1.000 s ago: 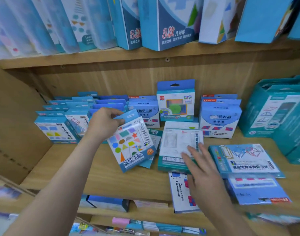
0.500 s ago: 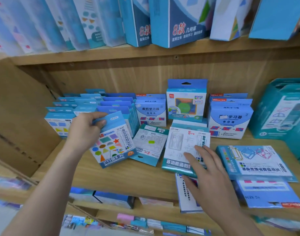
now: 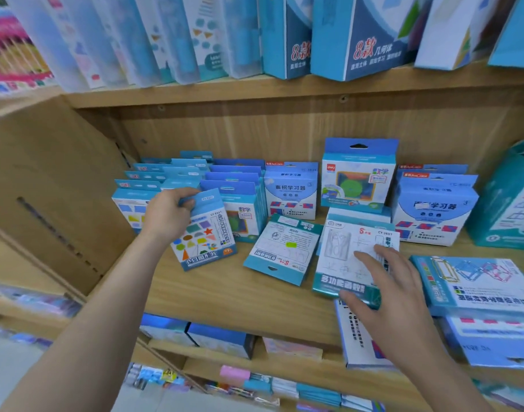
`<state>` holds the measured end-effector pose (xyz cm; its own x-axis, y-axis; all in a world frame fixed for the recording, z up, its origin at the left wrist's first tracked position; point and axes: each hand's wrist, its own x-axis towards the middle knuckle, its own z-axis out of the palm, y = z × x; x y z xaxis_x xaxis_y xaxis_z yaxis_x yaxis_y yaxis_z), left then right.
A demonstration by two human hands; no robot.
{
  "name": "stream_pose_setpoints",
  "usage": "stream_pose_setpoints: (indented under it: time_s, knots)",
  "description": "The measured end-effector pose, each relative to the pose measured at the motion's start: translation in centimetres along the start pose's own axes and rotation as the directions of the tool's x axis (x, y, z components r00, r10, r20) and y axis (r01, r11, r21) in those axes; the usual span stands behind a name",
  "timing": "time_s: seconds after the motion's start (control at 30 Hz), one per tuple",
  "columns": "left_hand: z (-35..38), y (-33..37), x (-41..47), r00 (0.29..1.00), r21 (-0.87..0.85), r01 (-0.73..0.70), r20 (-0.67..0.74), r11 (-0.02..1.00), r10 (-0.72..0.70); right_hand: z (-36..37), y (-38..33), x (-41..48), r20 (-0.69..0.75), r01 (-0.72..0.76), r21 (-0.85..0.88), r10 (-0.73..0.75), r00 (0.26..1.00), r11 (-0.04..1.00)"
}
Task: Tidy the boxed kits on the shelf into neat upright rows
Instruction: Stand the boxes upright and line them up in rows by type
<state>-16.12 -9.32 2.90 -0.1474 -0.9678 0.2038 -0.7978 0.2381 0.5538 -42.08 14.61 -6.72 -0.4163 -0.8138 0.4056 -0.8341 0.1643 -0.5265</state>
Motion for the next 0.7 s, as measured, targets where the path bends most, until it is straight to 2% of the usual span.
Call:
stream_pose_setpoints:
  time_s: [0.13,0.27,0.47,0.57,0.63,0.7]
  knots:
    - [0.4,-0.3,0.1,0.988,0.135,-0.116,-0.085,0.984,0.128,0.0,-0.2,0.0,-0.073,-0.066,0.061,0.071,0.995,0.996]
    - [0.9,0.0,-0.7,0.963,0.177,-0.202,-0.142,0.963,0.228,-0.4,-0.3,0.0,-0.080,-0.137,0.076,0.143,0.986,0.988]
    - [1.3,-0.5,-1.6,0.955,0.214,-0.209,-0.163,0.954,0.246,-0.8,-0.6,-0.2,-0.070,-0.174,0.149,0.186,0.980,0.973]
    - [1.1,0.0,-2.9,0.887,0.287,-0.320,-0.243,0.903,0.392,-0.9,-0.7,-0.1,-0.047,-0.181,0.162,0.191,0.980,0.970]
    - [1.8,0.9,-4.6,0.822,0.244,-0.492,-0.186,0.835,0.539,-0.9,-0.6,-0.1,-0.036,-0.179,0.168,0.187,0.982,0.969]
    - [3.9,1.9,-6.6,0.772,0.167,-0.631,0.031,0.758,0.635,-1.0,-0.5,-0.1,-0.026,-0.177,0.185,0.185,0.982,0.967]
